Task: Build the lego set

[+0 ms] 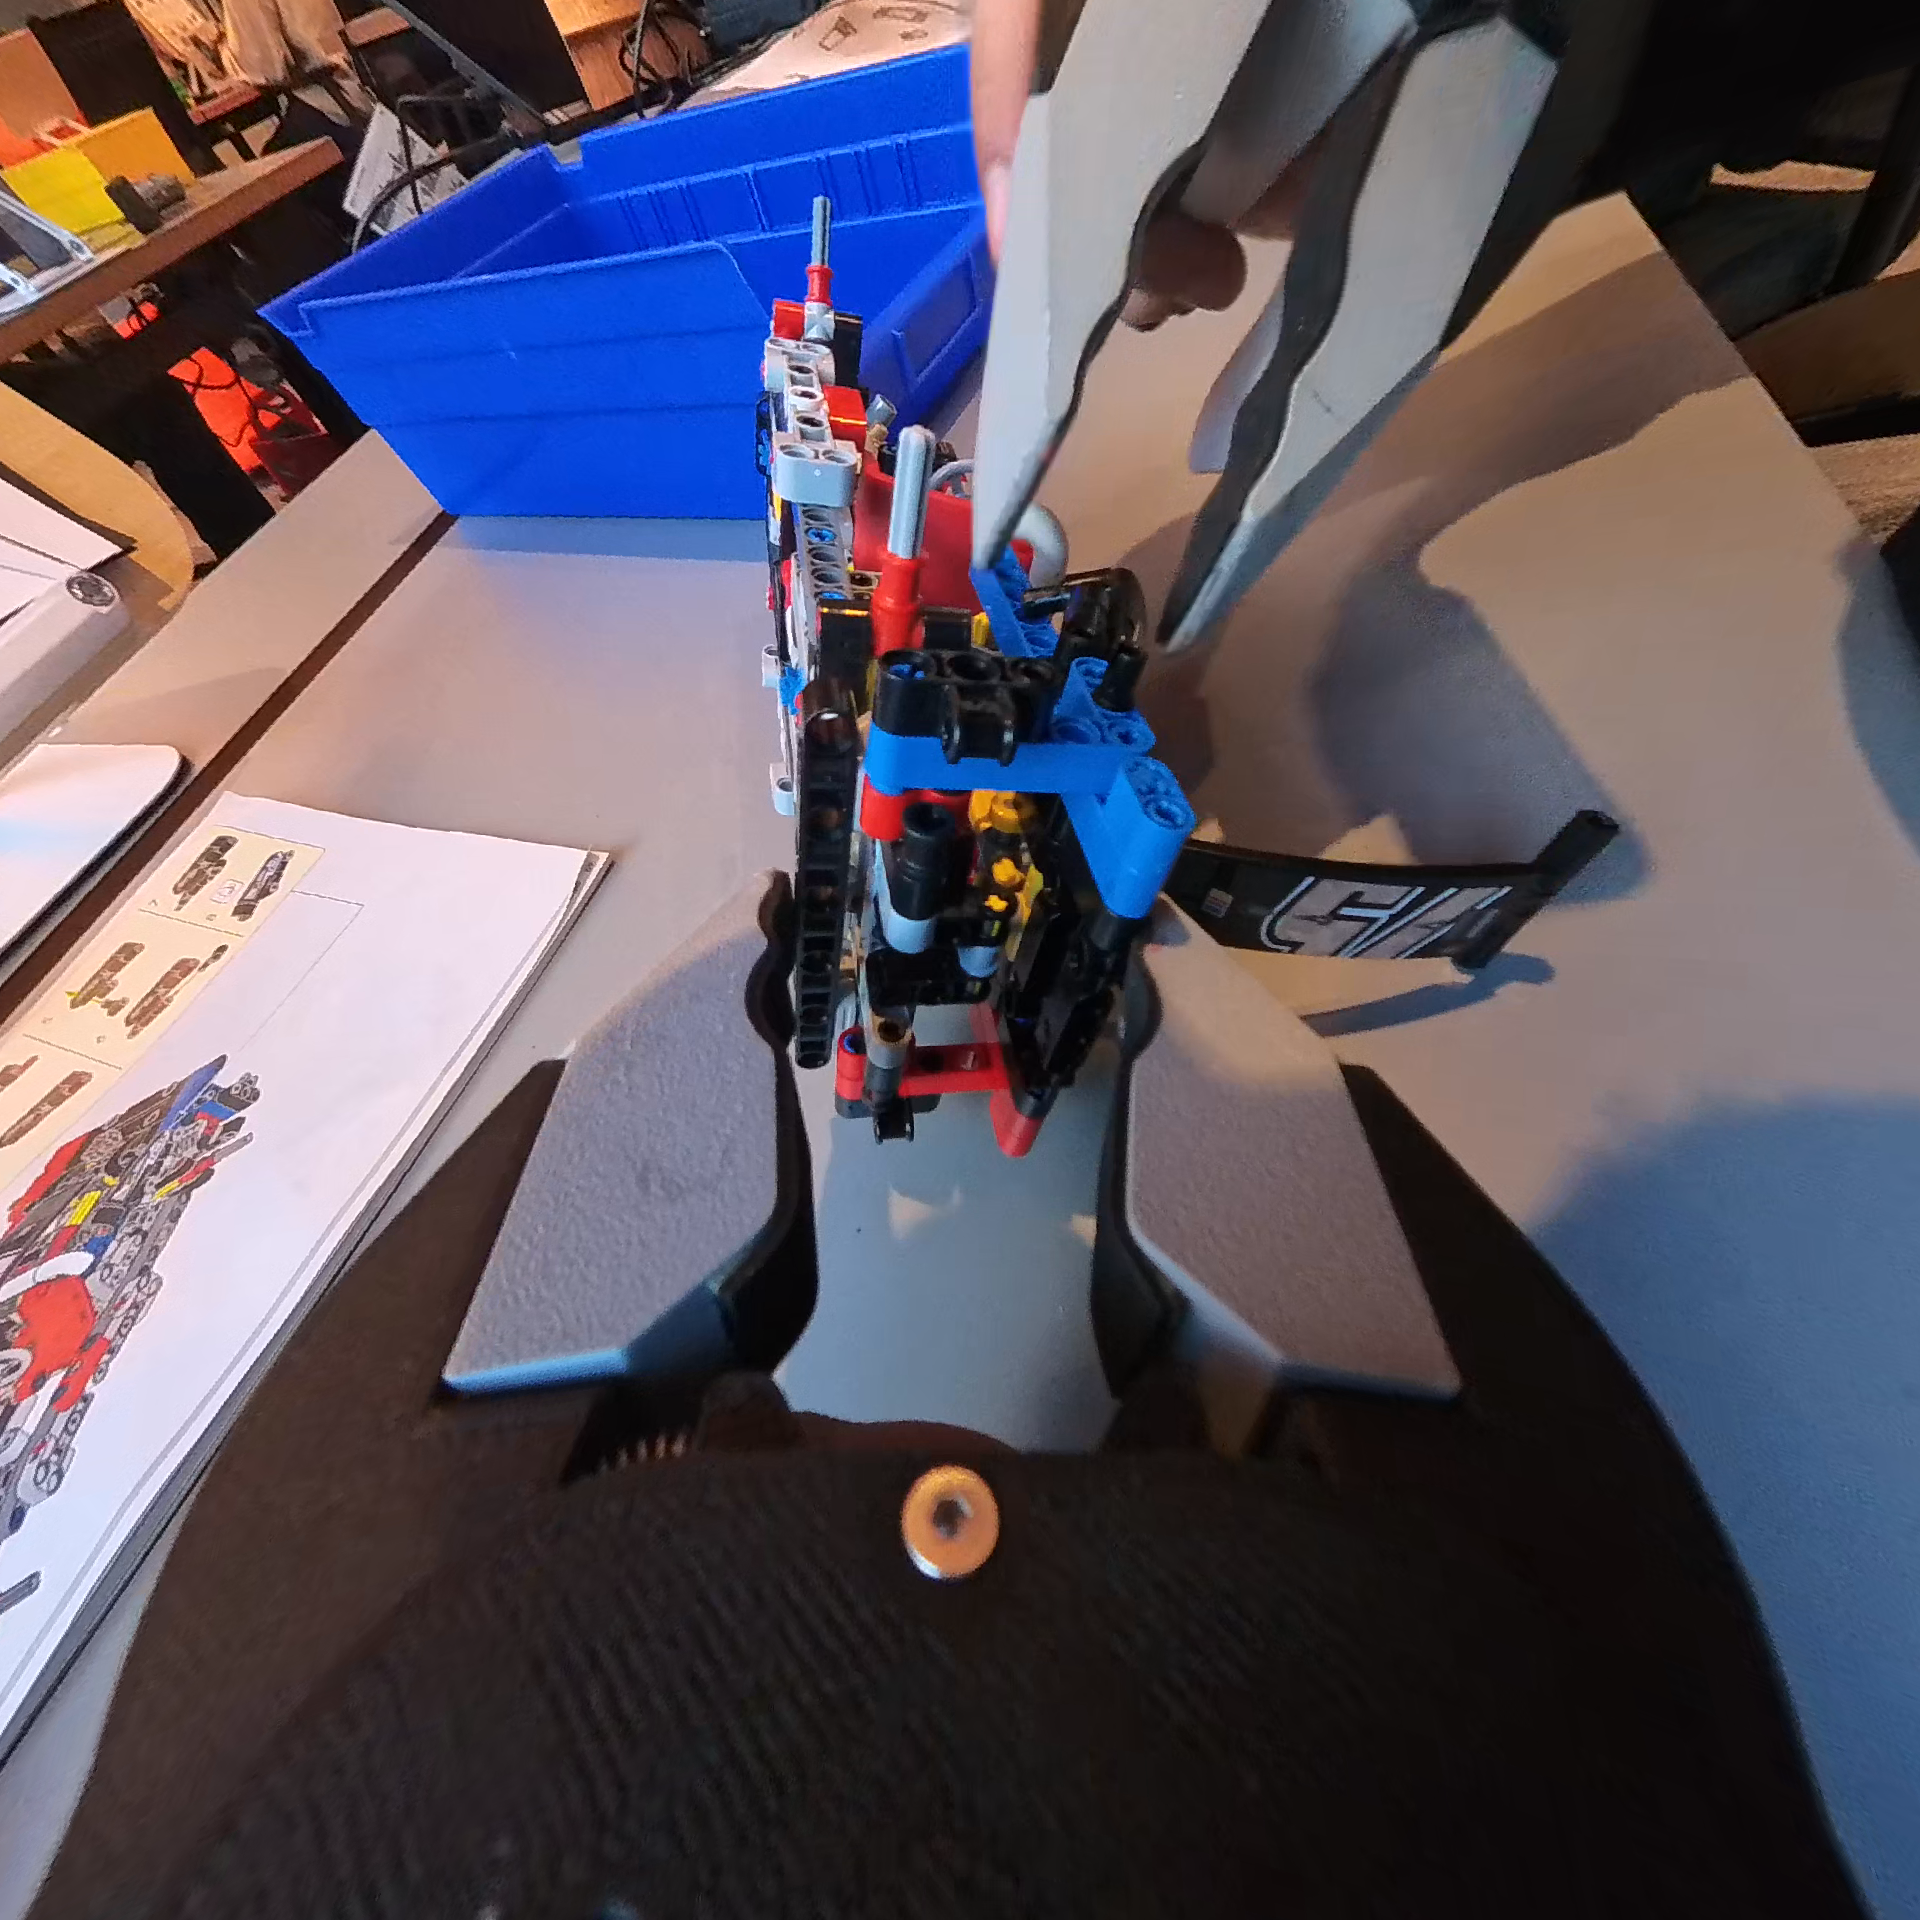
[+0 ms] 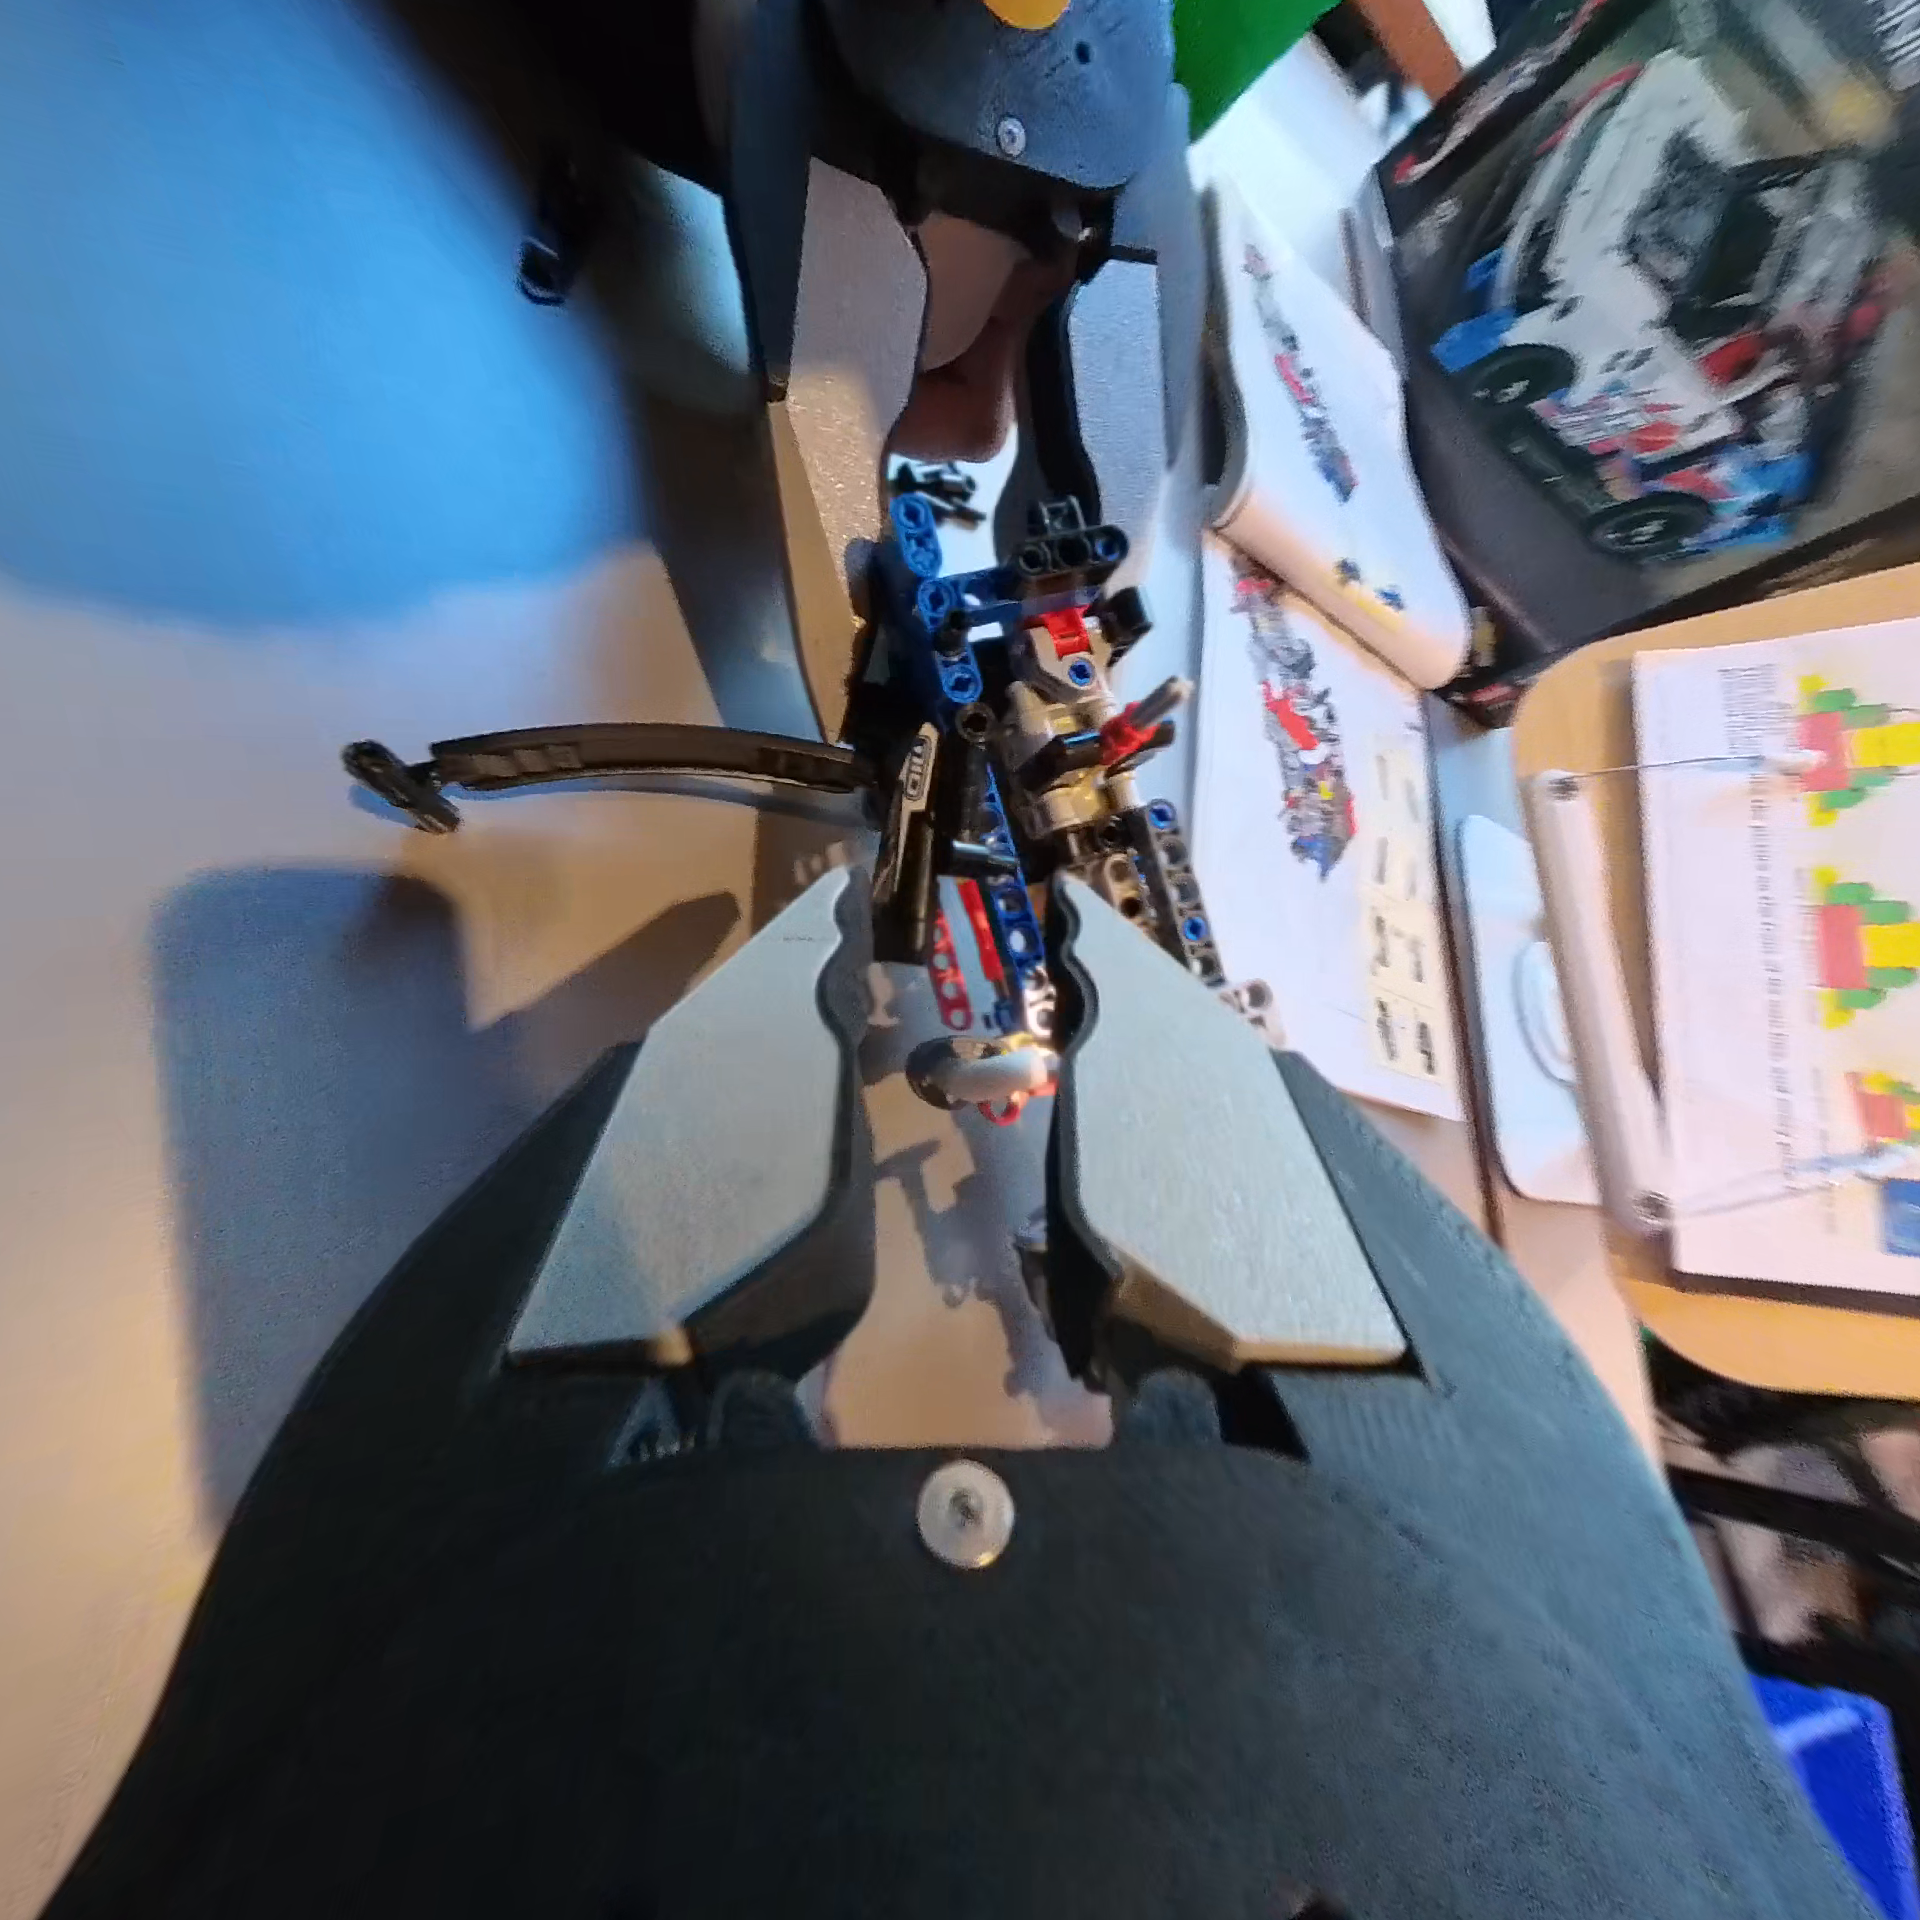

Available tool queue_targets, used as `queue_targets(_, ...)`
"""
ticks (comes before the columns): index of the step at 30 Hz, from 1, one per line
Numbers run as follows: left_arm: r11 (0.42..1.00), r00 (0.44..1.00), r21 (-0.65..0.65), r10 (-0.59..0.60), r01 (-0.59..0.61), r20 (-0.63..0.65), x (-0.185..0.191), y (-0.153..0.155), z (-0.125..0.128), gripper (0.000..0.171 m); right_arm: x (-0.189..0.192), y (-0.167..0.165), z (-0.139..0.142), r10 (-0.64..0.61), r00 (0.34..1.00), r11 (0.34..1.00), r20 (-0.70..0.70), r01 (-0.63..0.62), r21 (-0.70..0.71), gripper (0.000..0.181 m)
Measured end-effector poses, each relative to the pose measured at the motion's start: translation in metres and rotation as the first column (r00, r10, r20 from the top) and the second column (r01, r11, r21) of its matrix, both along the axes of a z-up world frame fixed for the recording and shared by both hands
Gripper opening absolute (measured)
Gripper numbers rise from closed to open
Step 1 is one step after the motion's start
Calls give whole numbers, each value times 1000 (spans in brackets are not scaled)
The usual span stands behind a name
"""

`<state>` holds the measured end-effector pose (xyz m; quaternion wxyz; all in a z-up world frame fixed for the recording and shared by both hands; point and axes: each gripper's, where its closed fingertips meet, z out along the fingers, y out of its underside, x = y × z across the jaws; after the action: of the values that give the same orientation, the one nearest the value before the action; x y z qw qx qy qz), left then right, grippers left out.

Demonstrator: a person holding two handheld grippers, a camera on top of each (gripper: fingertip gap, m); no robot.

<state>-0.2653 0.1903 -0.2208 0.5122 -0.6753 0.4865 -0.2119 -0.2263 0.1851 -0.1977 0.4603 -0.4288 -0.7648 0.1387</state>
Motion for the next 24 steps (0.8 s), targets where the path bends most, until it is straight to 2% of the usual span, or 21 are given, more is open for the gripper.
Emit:
queue_targets(4,1000,1000,0,1,-1,0,0,0,0,59,3,0,1,-20,998,986,-59,29,167,26)
queue_targets(8,1000,1000,1,2,-2,-1,0,0,0,59,0,2,-8,-41,998,958,-51,53,281,24)
queue_targets(18,1000,1000,-3,5,-5,4,0,0,0,60,-2,2,-5,-43,990,890,-134,99,445,21)
queue_targets(24,1000,1000,-7,9,-9,7,0,1,1,59,-3,3,-4,-29,991,892,-129,84,443,21)
